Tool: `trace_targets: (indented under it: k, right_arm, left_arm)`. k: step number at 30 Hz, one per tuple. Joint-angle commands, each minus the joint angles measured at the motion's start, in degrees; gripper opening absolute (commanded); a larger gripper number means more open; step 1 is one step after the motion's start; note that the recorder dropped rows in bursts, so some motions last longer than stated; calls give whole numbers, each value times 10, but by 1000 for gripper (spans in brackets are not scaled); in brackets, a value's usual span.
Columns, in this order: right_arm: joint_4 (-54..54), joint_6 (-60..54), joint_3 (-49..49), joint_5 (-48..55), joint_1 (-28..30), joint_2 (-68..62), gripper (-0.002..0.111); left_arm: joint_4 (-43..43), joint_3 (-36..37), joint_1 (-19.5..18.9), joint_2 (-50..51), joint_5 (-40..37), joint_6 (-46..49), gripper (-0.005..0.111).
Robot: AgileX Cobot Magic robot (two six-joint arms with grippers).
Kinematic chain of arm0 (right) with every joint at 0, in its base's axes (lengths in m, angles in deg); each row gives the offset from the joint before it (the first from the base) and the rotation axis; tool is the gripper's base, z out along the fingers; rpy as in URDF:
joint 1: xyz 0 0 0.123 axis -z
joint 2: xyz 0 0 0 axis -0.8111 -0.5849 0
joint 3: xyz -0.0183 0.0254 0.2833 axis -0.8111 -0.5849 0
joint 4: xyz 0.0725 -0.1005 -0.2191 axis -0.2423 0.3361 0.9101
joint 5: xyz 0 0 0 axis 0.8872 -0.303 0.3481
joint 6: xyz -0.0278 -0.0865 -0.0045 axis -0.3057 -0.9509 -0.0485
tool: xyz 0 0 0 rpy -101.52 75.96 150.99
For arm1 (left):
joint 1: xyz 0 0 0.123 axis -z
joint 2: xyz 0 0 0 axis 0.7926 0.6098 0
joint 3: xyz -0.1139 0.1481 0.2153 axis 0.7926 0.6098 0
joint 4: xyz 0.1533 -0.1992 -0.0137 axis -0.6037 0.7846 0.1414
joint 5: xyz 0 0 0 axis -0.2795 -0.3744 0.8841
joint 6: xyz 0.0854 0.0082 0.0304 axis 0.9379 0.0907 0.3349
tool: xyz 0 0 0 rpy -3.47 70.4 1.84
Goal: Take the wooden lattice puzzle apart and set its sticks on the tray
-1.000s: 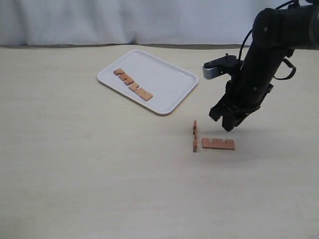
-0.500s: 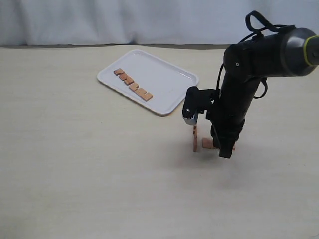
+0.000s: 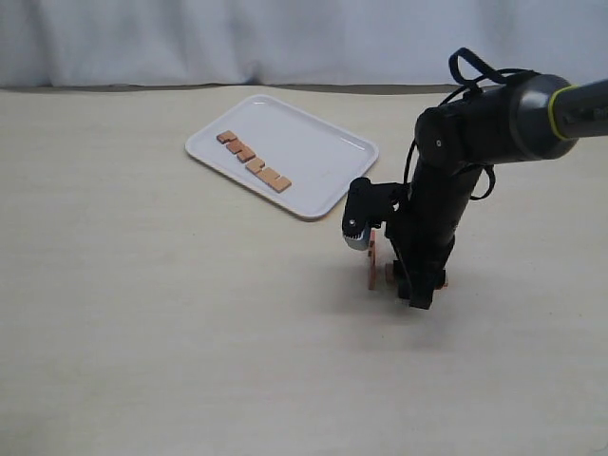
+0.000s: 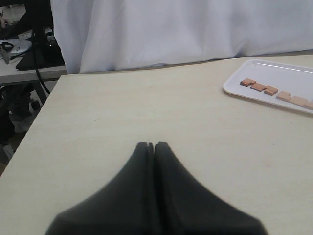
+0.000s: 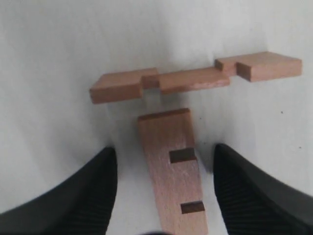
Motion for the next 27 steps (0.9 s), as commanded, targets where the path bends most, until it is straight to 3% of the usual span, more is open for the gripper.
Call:
trace_targets:
  k: [1,7,13,27]
  right_arm:
    - [7,2,-4,-4,1,-11,56]
    - [7,24,-4,-7,1,-25,51]
    - [13,26,-3,-1,1,-28,5]
    - [21,44,-1,26,1,14,5]
  left_arm:
    - [0,1,0,-2,6,1,0]
    - [-1,1,0,-2,6,1,0]
    - [-1,1,0,-2,6,1,0]
    - [-1,1,0,-2,6,1,0]
